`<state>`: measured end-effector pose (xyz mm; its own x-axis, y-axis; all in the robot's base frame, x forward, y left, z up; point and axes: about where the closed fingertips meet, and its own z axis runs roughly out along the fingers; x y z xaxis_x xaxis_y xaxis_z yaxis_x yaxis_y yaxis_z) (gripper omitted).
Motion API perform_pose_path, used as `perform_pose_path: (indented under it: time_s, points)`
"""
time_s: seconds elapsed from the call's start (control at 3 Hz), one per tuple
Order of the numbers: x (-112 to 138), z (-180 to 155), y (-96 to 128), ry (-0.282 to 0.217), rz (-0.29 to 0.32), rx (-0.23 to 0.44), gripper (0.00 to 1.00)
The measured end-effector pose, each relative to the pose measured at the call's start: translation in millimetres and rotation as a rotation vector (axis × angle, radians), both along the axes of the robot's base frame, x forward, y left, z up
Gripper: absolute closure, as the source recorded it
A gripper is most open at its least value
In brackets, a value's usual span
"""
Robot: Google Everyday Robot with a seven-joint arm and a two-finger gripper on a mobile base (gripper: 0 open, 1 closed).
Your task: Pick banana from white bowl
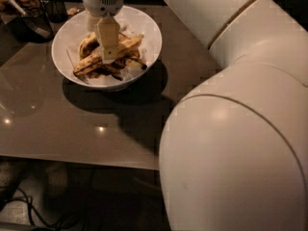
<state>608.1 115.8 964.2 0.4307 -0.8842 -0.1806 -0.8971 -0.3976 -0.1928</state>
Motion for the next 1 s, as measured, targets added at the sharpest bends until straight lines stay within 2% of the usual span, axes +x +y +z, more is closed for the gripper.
perform_pose_path:
  time_s: [1.0]
  points:
    - [5,-29,3,0.069,-0.021,-0.032,0.35]
